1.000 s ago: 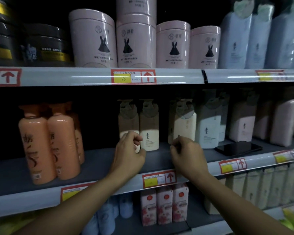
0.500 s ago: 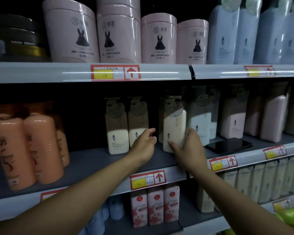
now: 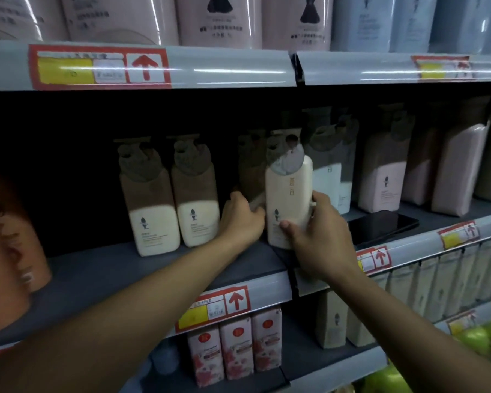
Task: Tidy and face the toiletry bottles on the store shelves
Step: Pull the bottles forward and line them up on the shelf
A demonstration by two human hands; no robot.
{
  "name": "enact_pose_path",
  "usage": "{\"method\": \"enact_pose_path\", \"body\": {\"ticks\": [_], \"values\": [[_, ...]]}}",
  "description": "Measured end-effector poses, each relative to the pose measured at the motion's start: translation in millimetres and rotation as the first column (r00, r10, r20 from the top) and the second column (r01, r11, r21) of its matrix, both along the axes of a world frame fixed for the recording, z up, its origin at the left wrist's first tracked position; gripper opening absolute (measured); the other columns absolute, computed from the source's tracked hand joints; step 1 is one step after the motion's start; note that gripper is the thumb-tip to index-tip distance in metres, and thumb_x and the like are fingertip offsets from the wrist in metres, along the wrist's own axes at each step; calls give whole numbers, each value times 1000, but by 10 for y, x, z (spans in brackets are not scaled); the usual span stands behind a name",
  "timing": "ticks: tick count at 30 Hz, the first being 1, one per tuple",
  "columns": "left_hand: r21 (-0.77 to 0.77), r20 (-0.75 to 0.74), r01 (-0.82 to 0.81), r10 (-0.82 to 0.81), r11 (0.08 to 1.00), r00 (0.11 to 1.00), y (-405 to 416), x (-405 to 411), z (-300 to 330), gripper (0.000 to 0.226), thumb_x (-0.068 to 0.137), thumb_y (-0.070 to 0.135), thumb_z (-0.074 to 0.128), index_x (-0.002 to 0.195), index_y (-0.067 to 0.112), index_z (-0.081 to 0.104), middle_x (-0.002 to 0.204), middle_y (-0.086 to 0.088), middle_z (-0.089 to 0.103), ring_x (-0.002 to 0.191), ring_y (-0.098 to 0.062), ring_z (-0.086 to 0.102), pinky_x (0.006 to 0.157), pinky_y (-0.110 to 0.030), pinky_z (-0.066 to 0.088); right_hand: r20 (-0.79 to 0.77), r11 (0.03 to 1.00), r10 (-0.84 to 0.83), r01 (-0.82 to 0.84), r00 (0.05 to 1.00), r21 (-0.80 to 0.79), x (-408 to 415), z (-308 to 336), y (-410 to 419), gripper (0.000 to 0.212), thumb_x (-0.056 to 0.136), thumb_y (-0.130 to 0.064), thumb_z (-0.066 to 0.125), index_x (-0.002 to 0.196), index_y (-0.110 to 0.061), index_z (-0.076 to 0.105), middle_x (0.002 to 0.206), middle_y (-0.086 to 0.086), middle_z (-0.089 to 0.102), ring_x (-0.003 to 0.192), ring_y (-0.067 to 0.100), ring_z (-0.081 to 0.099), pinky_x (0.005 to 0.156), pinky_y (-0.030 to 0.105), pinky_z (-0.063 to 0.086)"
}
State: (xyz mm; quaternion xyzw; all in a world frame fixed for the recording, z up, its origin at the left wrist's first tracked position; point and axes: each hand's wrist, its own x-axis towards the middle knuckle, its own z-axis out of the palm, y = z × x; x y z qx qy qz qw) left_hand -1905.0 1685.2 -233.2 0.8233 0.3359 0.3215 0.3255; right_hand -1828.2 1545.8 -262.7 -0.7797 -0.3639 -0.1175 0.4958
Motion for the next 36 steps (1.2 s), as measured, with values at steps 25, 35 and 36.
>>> {"method": "enact_pose_path", "body": {"ticks": [25, 35, 36], "values": [[230, -21, -146, 155, 962, 988, -305, -575, 83, 85, 60, 74, 82, 118, 25, 45, 123, 0, 59, 113, -26, 60, 88, -45, 56, -74, 992, 103, -96, 992, 85, 128, 7, -300, 60, 88, -30, 81, 140, -26, 52, 120, -5, 68, 104, 14, 65, 90, 35, 55], [205, 52, -276, 271, 939, 961, -363, -1167, 22, 88, 61, 66, 83, 122, 27, 32, 128, 0, 46, 120, -26, 54, 80, -33, 42, -64, 947, 322, -322, 945, 0, -330, 82, -188, 54, 89, -29, 79, 136, -26, 53, 116, -19, 66, 103, -3, 64, 87, 22, 58], [203, 58, -291, 286, 935, 957, -355, -1234, 17, 88, 61, 66, 83, 121, 27, 31, 127, 0, 45, 120, -27, 54, 79, -33, 42, -56, 941, 339, -340, 939, 1, -386, 78, -153, 54, 90, -28, 79, 137, -26, 53, 118, -17, 67, 104, -4, 64, 85, 19, 58]]}}
